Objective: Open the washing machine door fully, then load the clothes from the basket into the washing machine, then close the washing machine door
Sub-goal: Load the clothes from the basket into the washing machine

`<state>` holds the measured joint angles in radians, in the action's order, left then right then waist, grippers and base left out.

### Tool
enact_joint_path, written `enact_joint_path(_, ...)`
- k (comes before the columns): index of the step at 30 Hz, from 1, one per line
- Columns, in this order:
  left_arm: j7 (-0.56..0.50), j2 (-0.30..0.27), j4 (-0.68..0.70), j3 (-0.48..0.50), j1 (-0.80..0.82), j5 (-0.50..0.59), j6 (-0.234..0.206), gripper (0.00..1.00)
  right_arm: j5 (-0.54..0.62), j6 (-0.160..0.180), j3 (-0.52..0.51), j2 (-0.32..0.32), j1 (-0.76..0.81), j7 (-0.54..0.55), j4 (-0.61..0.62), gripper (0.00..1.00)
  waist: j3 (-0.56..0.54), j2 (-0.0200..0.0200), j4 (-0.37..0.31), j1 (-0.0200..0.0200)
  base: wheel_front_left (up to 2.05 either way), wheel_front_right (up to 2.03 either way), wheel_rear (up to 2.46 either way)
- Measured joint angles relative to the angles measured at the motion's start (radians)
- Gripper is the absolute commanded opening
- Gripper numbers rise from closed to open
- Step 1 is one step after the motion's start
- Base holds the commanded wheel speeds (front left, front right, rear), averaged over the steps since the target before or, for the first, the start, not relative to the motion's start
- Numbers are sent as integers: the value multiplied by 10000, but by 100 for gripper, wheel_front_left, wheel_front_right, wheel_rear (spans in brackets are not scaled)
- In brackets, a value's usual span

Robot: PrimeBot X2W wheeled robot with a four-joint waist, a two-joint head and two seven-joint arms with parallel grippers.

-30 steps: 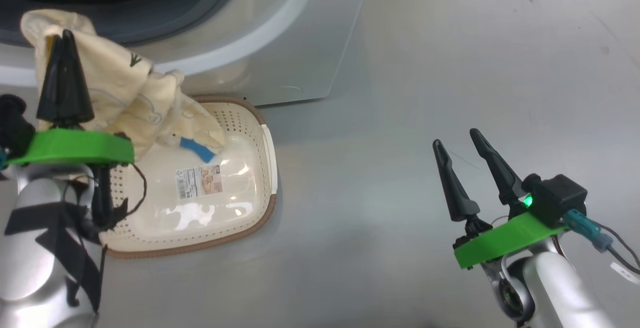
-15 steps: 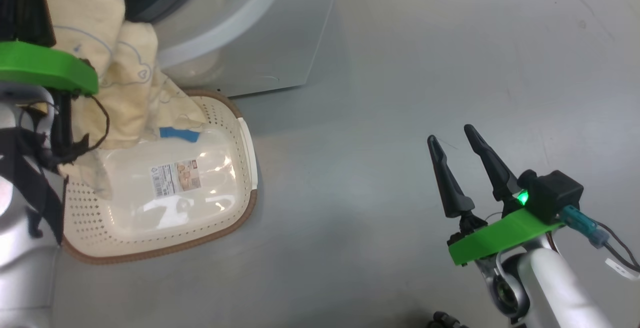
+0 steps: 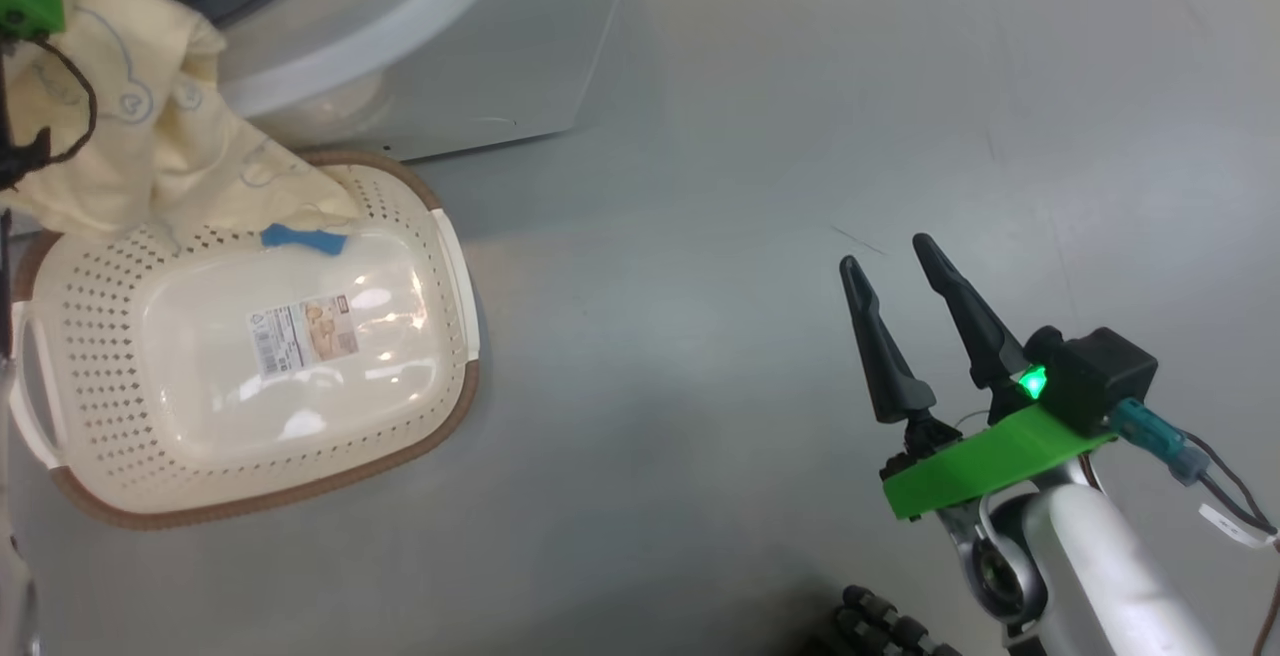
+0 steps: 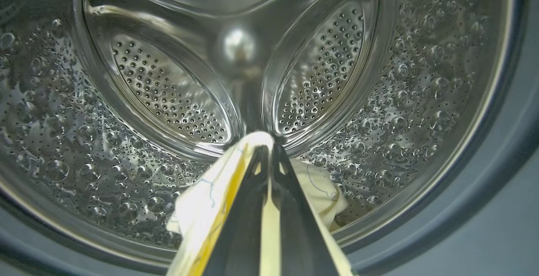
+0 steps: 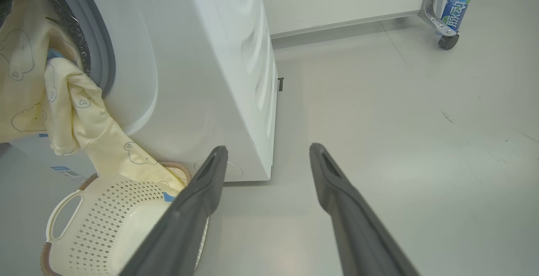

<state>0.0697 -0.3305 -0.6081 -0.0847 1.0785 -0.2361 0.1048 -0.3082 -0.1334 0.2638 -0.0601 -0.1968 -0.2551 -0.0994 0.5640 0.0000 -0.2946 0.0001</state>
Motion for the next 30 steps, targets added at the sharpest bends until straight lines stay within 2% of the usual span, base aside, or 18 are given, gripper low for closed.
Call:
enact_joint_path(11,-391,-12,-1292,-681,1768,345,10,0,-84,0,119,56,-189,0,44,100,843,0,-175,0,0,0,0)
enact_joint_path(22,-1900,-169,-3001,-1498,3326,867,121,0,-180,0,412,100,-206,0,81,100,1453,0,-330,1,0,0,0)
enact_joint_path(30,-2169,-184,-3547,-1764,4035,955,119,0,-194,0,554,107,-203,0,96,100,1708,0,-307,-1,0,0,0)
